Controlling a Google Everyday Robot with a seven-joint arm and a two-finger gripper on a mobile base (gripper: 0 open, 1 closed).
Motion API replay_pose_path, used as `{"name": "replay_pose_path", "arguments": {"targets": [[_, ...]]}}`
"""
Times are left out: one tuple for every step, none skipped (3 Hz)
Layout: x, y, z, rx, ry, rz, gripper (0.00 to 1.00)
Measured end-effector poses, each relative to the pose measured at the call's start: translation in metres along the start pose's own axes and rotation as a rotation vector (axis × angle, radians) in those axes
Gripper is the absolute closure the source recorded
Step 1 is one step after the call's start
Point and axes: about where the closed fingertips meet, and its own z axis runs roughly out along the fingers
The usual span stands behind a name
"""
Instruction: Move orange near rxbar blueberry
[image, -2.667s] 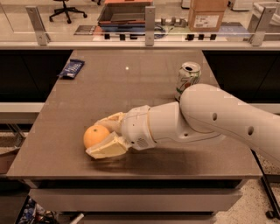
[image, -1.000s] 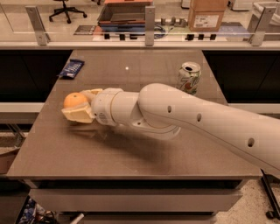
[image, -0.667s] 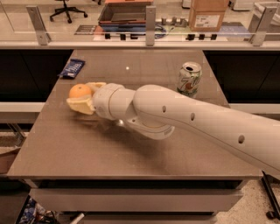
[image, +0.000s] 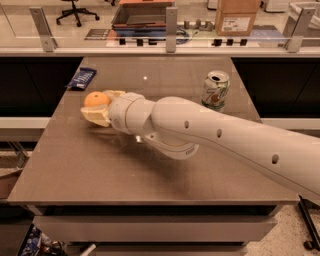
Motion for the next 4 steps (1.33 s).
{"name": "replay_pose_path", "arguments": {"targets": [[-0.009, -0.005, 0.02, -0.008, -0.018, -0.023, 1.0], [-0.029, -0.012, 0.048, -0.027, -0.034, -0.068, 1.0], [-0.041, -0.014, 0.073, -0.053, -0.017, -0.116, 1.0], [-0.04, -0.015, 0.097, -0.067, 0.022, -0.145, 1.0]]}}
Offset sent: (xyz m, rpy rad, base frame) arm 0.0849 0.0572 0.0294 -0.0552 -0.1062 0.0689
